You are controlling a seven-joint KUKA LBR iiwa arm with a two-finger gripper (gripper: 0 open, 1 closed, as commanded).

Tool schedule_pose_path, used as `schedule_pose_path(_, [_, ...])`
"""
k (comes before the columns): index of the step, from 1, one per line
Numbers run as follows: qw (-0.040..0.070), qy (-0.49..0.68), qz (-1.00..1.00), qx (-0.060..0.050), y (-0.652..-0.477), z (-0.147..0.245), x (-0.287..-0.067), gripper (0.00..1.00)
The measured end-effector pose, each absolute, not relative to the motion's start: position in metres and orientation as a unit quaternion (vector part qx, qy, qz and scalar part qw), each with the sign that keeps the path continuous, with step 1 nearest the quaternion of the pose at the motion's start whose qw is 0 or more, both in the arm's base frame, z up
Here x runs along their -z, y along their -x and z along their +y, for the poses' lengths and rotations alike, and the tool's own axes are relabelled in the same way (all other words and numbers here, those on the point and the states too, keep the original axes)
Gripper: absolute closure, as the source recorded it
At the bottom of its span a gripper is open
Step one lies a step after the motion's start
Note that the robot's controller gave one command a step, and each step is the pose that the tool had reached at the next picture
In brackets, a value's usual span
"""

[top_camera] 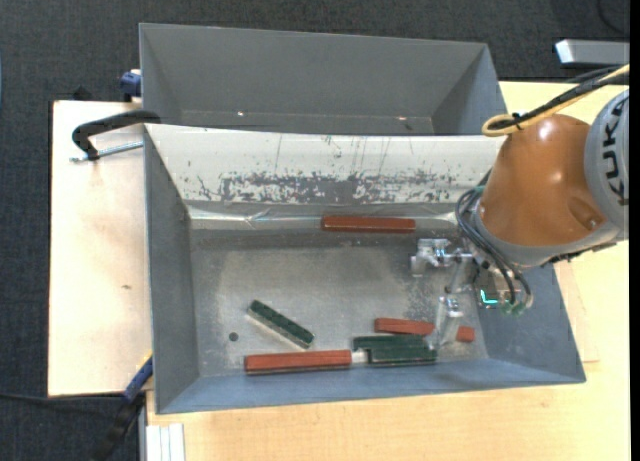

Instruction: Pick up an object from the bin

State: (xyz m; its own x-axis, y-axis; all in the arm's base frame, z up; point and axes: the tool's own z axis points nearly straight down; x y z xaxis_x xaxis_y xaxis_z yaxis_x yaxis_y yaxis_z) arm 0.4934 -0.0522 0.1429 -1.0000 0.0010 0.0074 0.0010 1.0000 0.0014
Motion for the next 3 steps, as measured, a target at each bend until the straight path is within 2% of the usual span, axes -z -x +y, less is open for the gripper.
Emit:
schedule_pose_path(2, [0.000,0.000,-1.000,0.000,-0.495,-0.052,-0.146,0.00])
schedule_pose_path(3, [-0.003,-0.022,-1.000,0.000,-0.520,-0.047,-0.124,0.00])
